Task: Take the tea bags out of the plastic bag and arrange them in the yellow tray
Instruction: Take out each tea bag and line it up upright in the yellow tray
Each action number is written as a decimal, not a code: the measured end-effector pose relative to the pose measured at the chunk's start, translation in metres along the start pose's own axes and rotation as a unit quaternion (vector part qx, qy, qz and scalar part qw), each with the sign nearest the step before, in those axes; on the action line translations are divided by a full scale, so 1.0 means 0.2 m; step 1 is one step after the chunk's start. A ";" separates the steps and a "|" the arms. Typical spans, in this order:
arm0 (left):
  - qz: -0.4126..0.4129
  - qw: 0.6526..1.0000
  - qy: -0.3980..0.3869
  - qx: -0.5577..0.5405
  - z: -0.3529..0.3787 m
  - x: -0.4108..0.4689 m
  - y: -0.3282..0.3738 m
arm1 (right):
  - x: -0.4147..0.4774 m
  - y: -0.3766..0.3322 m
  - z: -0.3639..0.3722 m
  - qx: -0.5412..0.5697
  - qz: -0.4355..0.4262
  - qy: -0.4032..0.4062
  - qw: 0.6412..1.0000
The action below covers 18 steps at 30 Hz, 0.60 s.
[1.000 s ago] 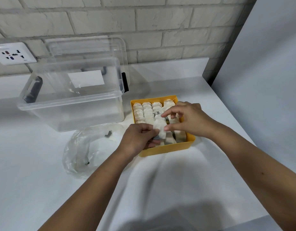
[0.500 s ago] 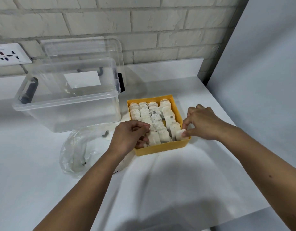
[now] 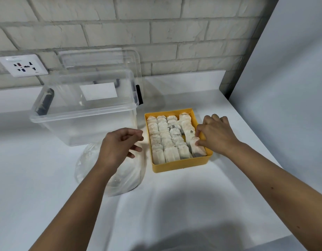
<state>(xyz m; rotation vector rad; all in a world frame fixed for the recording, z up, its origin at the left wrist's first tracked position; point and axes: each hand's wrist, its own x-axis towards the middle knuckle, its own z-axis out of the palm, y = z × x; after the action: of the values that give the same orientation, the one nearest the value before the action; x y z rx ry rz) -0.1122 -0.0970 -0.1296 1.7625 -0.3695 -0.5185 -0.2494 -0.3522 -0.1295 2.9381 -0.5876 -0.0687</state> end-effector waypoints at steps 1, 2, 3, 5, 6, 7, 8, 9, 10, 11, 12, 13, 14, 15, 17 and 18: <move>0.004 1.000 0.016 -0.008 -0.05 -0.01 0.01 | 0.00 -0.02 -0.02 0.006 -0.003 0.008 1.000; 0.012 0.999 0.032 -0.009 -0.09 -0.01 0.01 | -0.01 -0.04 -0.04 0.017 -0.006 0.018 1.000; 0.021 0.999 0.050 0.001 -0.12 -0.02 0.01 | -0.01 -0.06 -0.06 0.035 -0.011 0.029 0.999; 0.047 0.993 0.091 0.064 -0.20 -0.03 -0.02 | -0.02 -0.14 -0.11 0.094 -0.034 0.046 0.994; 0.064 0.984 0.113 0.118 -0.24 -0.04 -0.04 | -0.03 -0.20 -0.14 0.133 -0.050 0.049 0.989; 0.088 0.970 0.131 0.186 -0.28 -0.04 -0.07 | -0.04 -0.27 -0.16 0.168 -0.070 0.053 0.982; 0.120 0.951 0.137 0.251 -0.29 -0.03 -0.10 | -0.04 -0.32 -0.17 0.194 -0.086 0.058 0.976; 0.157 0.931 0.131 0.303 -0.31 -0.01 -0.13 | -0.05 -0.38 -0.18 0.210 -0.104 0.064 0.970; 0.193 0.912 0.112 0.343 -0.32 0.01 -0.16 | -0.06 -0.45 -0.19 0.219 -0.123 0.070 0.965; 0.225 0.897 0.085 0.372 -0.34 0.02 -0.20 | -0.07 -0.53 -0.20 0.224 -0.142 0.072 0.962; 0.246 0.884 0.053 0.394 -0.35 0.04 -0.23 | -0.08 -0.60 -0.20 0.227 -0.160 0.071 0.958; 0.253 0.876 0.023 0.409 -0.36 0.06 -0.25 | -0.09 -0.66 -0.19 0.231 -0.178 0.068 0.954; 0.246 0.872 -0.003 0.422 -0.36 0.07 -0.27 | -0.10 -0.73 -0.17 0.236 -0.196 0.062 0.950; 0.234 0.869 -0.020 0.435 -0.35 0.09 -0.29 | -0.11 -0.78 -0.15 0.241 -0.211 0.051 0.946; 0.224 0.849 -0.022 0.479 -0.33 0.10 -0.32 | -0.11 -0.87 -0.10 0.235 -0.235 0.022 0.943; 0.227 0.828 -0.013 0.512 -0.32 0.11 -0.33 | -0.11 -0.89 -0.08 0.216 -0.243 0.005 0.946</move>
<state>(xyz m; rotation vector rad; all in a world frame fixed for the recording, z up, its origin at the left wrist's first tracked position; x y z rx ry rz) -0.0617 -0.0384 -0.1838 2.5612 -1.2213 0.0622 -0.2015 -0.1781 -0.1402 3.4333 0.1658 0.0271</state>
